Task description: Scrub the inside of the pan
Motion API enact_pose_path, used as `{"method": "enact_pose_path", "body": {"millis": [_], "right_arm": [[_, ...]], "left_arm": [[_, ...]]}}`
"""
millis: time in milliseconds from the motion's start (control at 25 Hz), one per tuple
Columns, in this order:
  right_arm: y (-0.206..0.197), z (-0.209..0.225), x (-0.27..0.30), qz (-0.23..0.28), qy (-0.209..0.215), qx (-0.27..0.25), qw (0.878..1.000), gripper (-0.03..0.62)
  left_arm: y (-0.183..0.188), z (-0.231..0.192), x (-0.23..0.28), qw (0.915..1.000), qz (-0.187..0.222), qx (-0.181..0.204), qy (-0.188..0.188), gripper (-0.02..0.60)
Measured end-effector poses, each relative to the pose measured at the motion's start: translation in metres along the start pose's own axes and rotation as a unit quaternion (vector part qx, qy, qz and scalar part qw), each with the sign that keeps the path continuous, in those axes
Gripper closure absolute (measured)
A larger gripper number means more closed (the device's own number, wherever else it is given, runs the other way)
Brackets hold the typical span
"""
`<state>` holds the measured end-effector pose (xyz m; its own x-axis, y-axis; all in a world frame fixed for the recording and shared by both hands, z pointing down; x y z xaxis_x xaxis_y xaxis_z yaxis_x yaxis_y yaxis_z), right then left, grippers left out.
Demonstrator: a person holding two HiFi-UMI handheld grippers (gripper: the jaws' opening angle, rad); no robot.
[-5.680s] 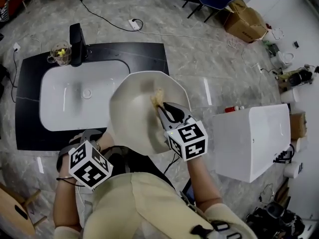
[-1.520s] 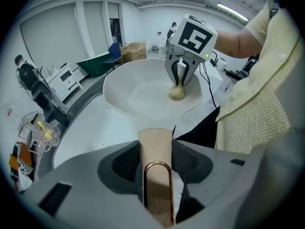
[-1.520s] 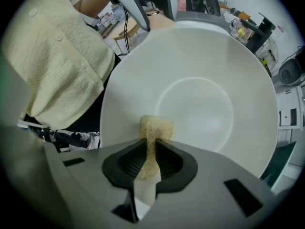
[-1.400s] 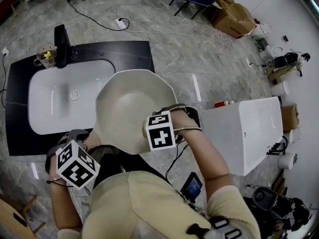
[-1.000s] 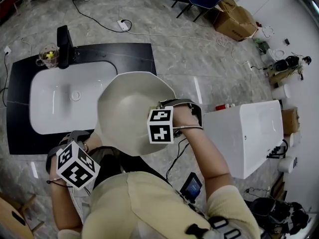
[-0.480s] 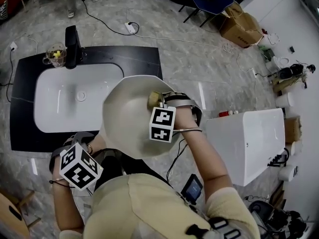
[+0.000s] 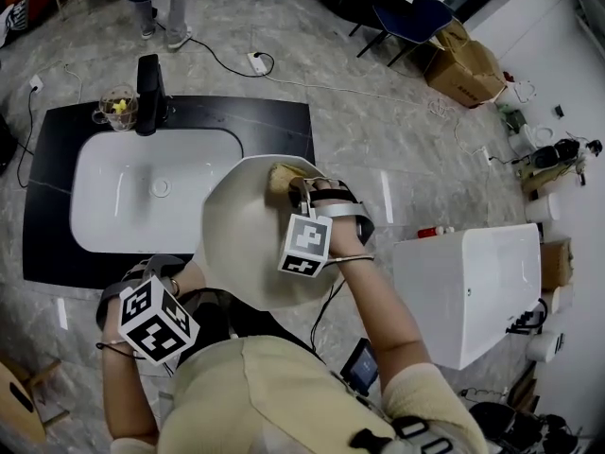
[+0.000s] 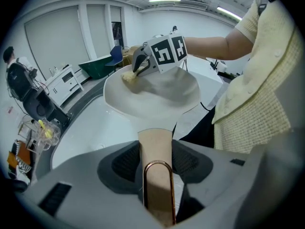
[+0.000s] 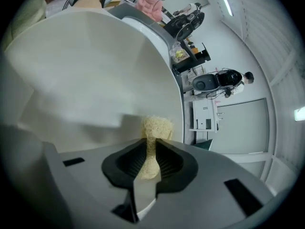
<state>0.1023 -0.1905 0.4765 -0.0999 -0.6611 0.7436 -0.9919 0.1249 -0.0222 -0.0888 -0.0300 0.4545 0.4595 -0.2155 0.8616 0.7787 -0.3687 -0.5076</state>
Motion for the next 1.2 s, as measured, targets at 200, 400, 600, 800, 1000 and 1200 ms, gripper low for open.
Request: {"method": "enact_pose_path", "body": {"millis": [200, 400, 600, 800, 1000, 1200], "right_arm": [[0.008, -0.005, -0.010, 0.053, 0.010, 0.085, 0.995, 0.525], [0.008, -0.019, -0.014, 0.046, 0.038, 0.112, 0.992, 0.525], [0.000, -0.030, -0.007, 0.008, 0.059, 0.152, 0.987, 0.525], [-0.001, -0.028, 0.000, -0.022, 0.059, 0.179, 0.982, 0.525], [0.010, -0.030, 0.014, -0.032, 0.084, 0.190, 0.978, 0.525], [0.034, -0.032, 0.024, -0.002, 0.082, 0.172, 0.982, 0.525]], "left_arm": [[0.000, 0.000, 0.000, 1.0000, -0.001, 0.002, 0.004, 0.370], [0.000, 0.001, 0.000, 1.0000, -0.001, 0.003, 0.006, 0.371], [0.000, 0.001, -0.001, 1.0000, 0.000, 0.004, 0.008, 0.371], [0.000, 0.001, -0.001, 0.9999, 0.004, 0.008, 0.010, 0.371], [-0.001, 0.001, -0.001, 0.9999, 0.004, 0.010, 0.011, 0.371], [-0.002, -0.001, 0.001, 0.9998, 0.010, 0.011, 0.012, 0.371]]}}
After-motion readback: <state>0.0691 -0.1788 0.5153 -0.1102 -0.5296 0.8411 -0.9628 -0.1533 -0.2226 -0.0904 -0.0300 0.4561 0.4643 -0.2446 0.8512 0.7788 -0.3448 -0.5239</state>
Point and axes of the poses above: the fingertips, and each gripper's own axes: x forward along the fingers, z to its right, y out of its top, the point moved 4 cm from there along -x, backward along the fingers, and after that the axes turned 5 degrees about z, right-handed, at the moved point
